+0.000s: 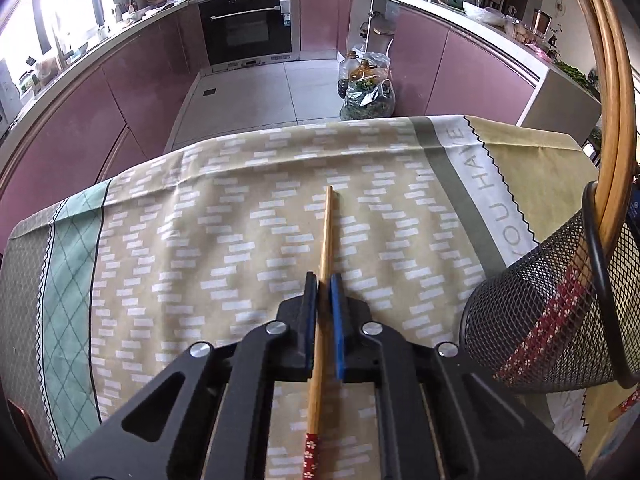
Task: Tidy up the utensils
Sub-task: 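Grasp the last chopstick with the left tool while the right tool holds its own, then lift the chopstick over the mesh cup with the left tool while the right tool holds its own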
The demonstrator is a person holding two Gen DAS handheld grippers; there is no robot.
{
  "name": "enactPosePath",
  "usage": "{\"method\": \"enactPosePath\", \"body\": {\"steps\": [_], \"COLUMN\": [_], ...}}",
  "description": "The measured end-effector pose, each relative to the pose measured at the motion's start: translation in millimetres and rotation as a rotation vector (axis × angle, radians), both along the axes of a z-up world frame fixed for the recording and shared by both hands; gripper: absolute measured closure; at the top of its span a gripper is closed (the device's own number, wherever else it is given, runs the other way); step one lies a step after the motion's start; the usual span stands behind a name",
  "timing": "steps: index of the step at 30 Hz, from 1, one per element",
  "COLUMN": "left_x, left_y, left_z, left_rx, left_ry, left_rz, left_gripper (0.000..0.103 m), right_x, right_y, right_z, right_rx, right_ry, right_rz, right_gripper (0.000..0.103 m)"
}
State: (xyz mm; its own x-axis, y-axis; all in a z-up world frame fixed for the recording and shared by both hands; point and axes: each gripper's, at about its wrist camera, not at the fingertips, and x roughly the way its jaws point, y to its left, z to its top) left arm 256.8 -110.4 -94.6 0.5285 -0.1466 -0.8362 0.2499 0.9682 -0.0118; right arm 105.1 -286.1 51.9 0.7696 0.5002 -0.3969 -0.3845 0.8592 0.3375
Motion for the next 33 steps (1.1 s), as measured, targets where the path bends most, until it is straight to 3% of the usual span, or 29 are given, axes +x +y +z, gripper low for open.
{"method": "enactPosePath", "body": {"steps": [3,6,12,20,33], "left_x": [-11.4,-25.1,-59.7,-94.0,-119.6], "left_y": [2.9,11.9,35.5,52.3,40.0], "left_z": [5.9,21.8,82.4,154.7,207.3], "left_rx": [-0.018,-0.088,-0.259,-0.417,-0.446], "left_ry": [-0.019,-0.031,-0.12,-0.247,-0.349], "left_rz": [-0.006,-0.023,-0.079,-0.158,-0.235], "left_gripper": [0.096,0.096,0.096,0.096,0.096], "right_x": [0.0,-0.3,2.4,7.0,15.8], "right_y": [-0.5,-2.5,-5.7,-4.0,-9.8], "right_z": [3.0,5.6,11.1,22.7,20.9], "right_rx": [0.001,0.005,0.013,0.016,0.024], "right_ry": [-0.008,-0.018,-0.034,-0.067,-0.064], "right_rz": [-0.002,-0.008,-0.022,-0.027,-0.052], "right_gripper": [0.097,0.097,0.097,0.097,0.097]}}
